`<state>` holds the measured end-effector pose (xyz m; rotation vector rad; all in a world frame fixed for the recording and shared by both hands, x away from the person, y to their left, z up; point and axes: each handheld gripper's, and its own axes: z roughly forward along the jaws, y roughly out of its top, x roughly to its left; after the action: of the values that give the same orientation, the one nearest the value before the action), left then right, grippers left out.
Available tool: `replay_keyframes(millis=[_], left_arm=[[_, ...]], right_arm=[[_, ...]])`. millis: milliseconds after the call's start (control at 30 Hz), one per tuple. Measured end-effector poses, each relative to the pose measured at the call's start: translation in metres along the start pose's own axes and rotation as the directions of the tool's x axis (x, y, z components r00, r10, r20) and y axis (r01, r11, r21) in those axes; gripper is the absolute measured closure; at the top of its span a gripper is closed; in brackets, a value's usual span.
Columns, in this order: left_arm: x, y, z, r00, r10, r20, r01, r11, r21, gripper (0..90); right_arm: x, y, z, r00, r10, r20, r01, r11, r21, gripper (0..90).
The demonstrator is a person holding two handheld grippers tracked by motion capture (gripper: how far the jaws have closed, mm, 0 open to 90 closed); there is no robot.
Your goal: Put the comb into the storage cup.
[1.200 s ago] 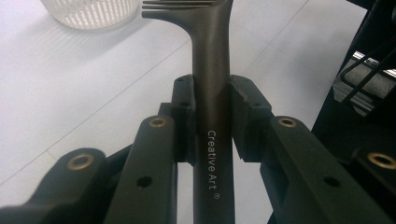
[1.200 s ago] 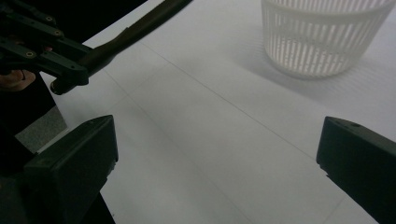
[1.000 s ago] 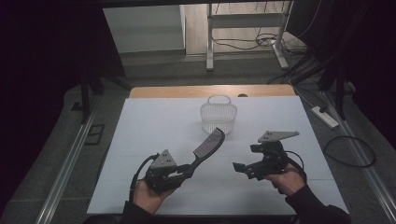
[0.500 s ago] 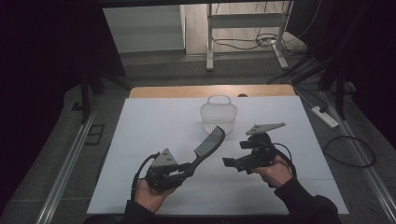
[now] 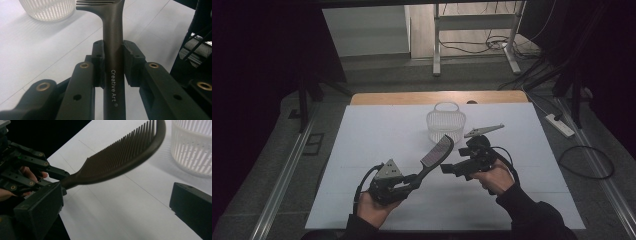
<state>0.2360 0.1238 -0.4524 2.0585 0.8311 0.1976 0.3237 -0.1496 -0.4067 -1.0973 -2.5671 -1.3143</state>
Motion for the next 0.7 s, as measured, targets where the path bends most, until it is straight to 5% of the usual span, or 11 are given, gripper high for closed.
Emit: replay_keyframes(millis=[700], left_arm=[[-0.001,0.0,0.0,1.0,0.003,-0.009,-0.003,1.0,-0.009,72.4]], right_arm=[[-0.006,0.017,0.018,0.9955,0.077,-0.056,-0.076,0.9969,0.02,0.0]])
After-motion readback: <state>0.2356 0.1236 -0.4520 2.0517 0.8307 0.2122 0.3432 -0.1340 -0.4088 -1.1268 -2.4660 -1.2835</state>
